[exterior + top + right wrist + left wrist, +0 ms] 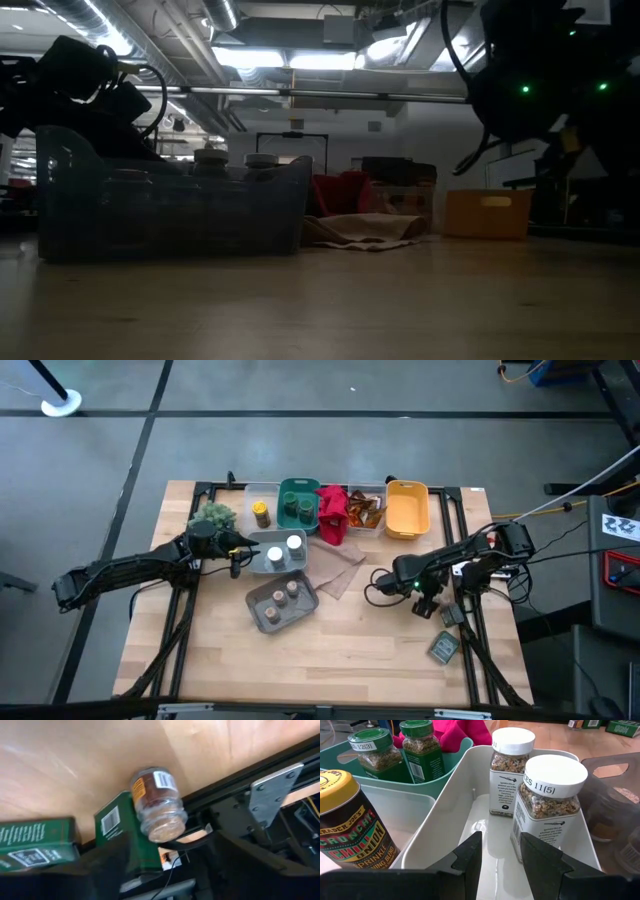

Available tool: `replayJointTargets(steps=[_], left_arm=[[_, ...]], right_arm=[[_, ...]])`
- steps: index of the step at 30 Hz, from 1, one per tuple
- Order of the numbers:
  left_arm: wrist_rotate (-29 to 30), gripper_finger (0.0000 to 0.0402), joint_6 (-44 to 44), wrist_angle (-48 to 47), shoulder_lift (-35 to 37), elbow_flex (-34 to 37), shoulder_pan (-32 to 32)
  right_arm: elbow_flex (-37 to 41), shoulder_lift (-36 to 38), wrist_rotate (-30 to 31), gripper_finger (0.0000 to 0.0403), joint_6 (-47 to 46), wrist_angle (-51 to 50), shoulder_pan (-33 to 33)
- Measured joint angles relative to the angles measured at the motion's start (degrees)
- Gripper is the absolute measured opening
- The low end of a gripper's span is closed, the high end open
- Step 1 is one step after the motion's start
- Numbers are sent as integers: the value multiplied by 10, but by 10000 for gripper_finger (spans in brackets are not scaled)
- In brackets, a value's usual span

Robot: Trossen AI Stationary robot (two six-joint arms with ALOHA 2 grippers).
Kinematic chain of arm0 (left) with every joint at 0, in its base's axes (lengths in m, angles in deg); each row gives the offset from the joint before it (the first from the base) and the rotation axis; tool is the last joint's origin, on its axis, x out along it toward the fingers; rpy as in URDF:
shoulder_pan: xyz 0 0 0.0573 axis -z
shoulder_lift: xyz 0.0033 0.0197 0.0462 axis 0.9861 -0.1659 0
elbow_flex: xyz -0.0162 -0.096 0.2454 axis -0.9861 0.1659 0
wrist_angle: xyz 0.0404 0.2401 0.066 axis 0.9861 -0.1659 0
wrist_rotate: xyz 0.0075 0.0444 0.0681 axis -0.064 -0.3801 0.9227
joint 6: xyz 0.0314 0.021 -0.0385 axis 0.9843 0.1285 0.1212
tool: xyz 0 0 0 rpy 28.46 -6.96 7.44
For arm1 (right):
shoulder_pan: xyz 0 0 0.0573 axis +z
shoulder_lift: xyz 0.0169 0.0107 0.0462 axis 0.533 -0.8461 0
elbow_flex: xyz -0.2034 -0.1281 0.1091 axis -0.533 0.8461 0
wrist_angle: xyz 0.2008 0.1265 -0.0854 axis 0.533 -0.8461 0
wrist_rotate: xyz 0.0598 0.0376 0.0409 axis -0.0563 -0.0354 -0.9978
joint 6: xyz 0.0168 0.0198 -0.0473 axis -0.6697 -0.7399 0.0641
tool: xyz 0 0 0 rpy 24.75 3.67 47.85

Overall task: Sort spices by type
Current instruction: Put the brown seasoning bottle into the black bin

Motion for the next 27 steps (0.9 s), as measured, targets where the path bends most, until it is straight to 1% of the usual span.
replayJointTargets(steps=[4, 6, 7, 9, 12, 17, 20, 24, 27], left_arm=[[0, 127, 0, 0, 0, 0, 0], [0, 127, 0, 0, 0, 0, 0], [0, 127, 0, 0, 0, 0, 0], [0, 127, 0, 0, 0, 0, 0], [0, 127, 0, 0, 0, 0, 0], [0, 127, 0, 0, 0, 0, 0], [0, 127, 0, 0, 0, 0, 0], [0, 127, 0, 0, 0, 0, 0], [0, 127, 0, 0, 0, 0, 0]], right_arm=[[4, 0, -19, 360, 2, -3, 0], [16, 0, -34, 387, 3, -2, 0], [23, 0, -43, 393, 3, 2, 0], [39, 0, -54, 393, 3, 22, 0], [57, 0, -56, 379, 3, 39, 0], [58, 0, -13, 363, 0, 42, 0], [58, 0, 3, 361, -1, 43, 0], [58, 0, 1, 360, -3, 43, 0], [58, 0, -16, 360, -14, 43, 0]])
